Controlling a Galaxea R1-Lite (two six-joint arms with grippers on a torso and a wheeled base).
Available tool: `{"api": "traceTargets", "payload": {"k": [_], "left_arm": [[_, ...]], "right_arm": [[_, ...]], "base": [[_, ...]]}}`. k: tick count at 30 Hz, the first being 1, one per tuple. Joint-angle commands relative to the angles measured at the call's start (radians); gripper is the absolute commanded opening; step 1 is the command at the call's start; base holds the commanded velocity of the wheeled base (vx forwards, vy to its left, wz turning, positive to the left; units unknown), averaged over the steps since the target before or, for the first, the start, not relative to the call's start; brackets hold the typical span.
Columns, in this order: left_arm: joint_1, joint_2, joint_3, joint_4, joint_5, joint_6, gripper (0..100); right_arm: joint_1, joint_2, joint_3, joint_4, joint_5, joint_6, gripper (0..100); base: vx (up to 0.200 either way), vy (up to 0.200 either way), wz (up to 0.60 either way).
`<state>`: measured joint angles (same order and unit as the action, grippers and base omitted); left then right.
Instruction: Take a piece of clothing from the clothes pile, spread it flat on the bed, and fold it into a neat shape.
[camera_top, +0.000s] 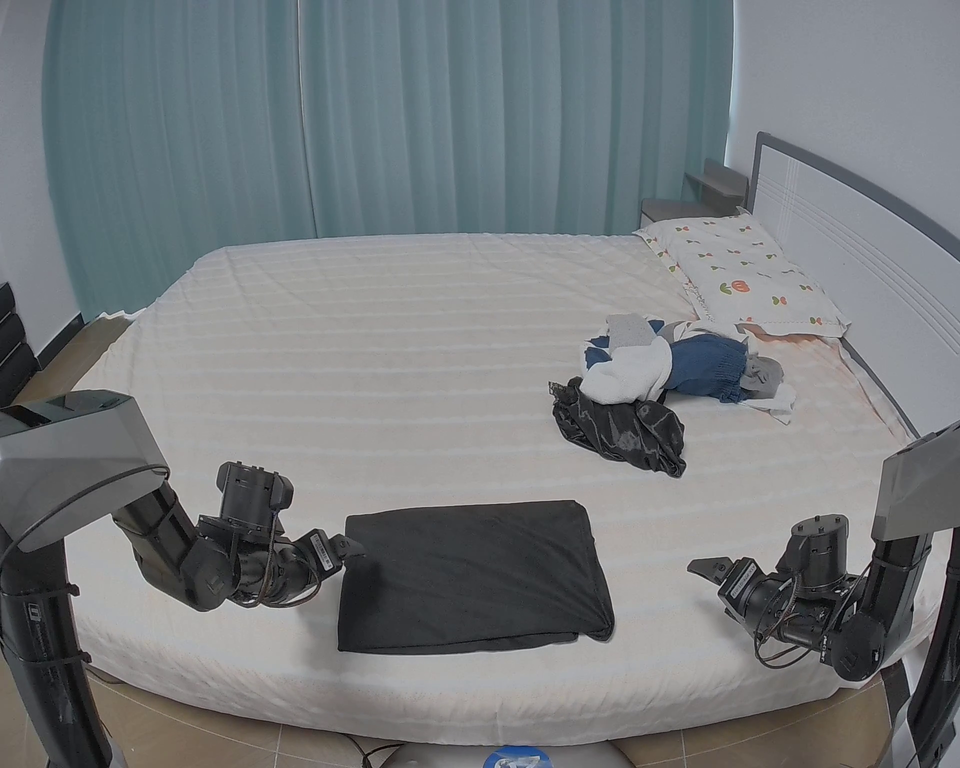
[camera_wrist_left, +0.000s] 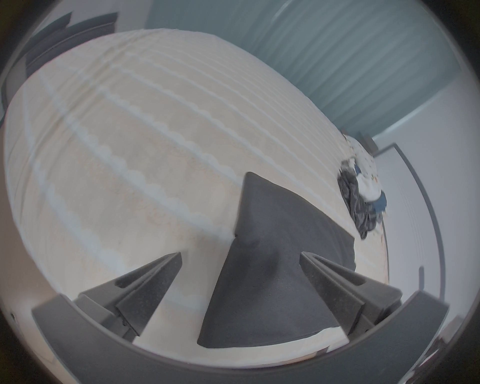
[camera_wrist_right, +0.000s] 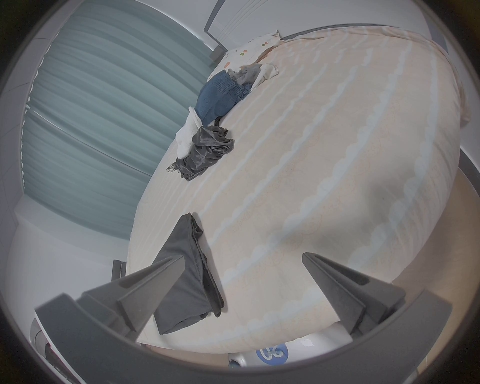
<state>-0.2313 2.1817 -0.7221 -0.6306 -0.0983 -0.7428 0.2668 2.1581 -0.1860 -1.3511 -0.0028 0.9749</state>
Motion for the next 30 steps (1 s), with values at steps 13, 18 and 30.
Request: {"api": "traceTargets", "payload": {"k": [13,18,30], "left_arm": [[-0.039,0.176,0.003,-0.253,-0.009,0.181,100],[-0.039,0.178,-0.011,-0.253,-0.014,0.174,100],[-0.045,0.171,-0.020,-0.265,-0.024,0.123,0]], "right_arm": [[0.014,0.003,0.025,-0.043,0.000,-0.002,100],[0.014,0.003,0.025,-0.043,0.000,-0.002,100],[0.017,0.005,0.026,-0.042,0.000,-0.004,100]], "base": [[0.000,0.000,0.00],[0.000,0.000,0.00],[0.000,0.000,0.00]]}}
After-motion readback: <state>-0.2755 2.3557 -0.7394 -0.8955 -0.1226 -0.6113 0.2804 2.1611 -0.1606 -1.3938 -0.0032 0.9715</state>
